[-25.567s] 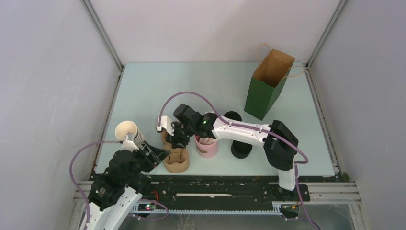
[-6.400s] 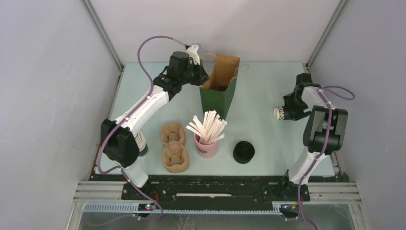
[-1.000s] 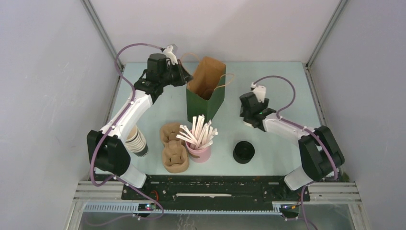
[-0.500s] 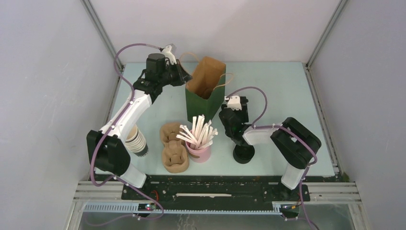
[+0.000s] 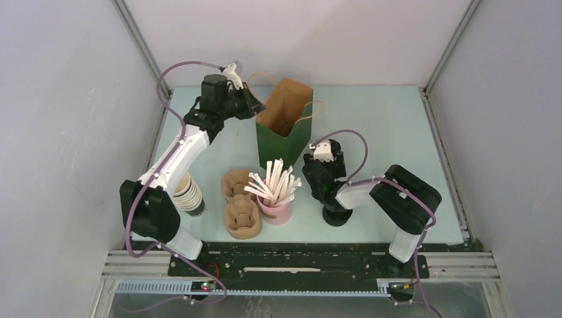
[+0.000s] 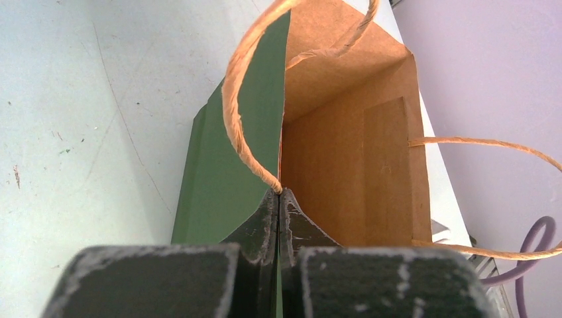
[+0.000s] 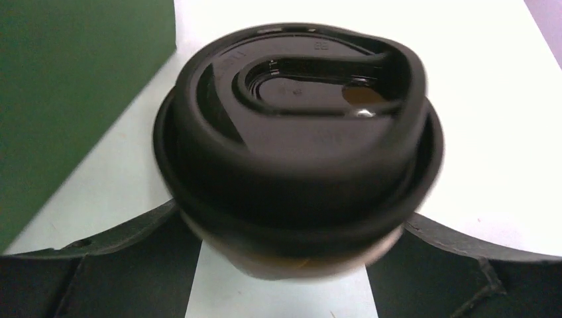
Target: Pack the takeout coffee
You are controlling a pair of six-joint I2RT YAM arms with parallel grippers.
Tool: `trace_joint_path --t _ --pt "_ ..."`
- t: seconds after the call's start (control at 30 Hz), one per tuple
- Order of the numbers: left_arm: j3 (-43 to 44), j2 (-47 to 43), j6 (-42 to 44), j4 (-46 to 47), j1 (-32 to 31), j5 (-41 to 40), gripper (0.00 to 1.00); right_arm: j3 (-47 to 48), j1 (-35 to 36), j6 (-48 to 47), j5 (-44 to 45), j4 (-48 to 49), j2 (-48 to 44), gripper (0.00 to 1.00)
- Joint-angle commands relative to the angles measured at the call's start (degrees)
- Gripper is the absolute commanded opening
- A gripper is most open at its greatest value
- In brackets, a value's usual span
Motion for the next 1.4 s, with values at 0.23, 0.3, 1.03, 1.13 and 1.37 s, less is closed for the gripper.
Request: trace_joint_path --t 0.23,0.3,1.03,1.13,1.37 --pt "-1.24 -1.49 -0.46 0.66 0.34 0.63 0.0 -3.48 2.98 3.38 3.19 -5.26 -4.84 1.0" --pt "-1.27 -1.52 -0.44 0.68 0.34 0.64 0.0 -3.46 2.99 5.34 2.71 -9.26 -6.48 1.0" --pt "-1.18 -1.14 0.49 0.57 0.32 0.55 0.0 -3.04 3.25 29.1 -8.14 -53.65 -34.98 1.0" --pt "-1.16 -1.05 0.55 0.57 0.34 1.06 0.0 -1.71 2.03 29.65 -12.95 -58.63 -39.61 1.0" --pt "-0.07 -0.66 2.1 -0.27 0.18 1.98 0.0 5.34 -8.93 26.03 -36.53 -61.62 -49.32 1.0"
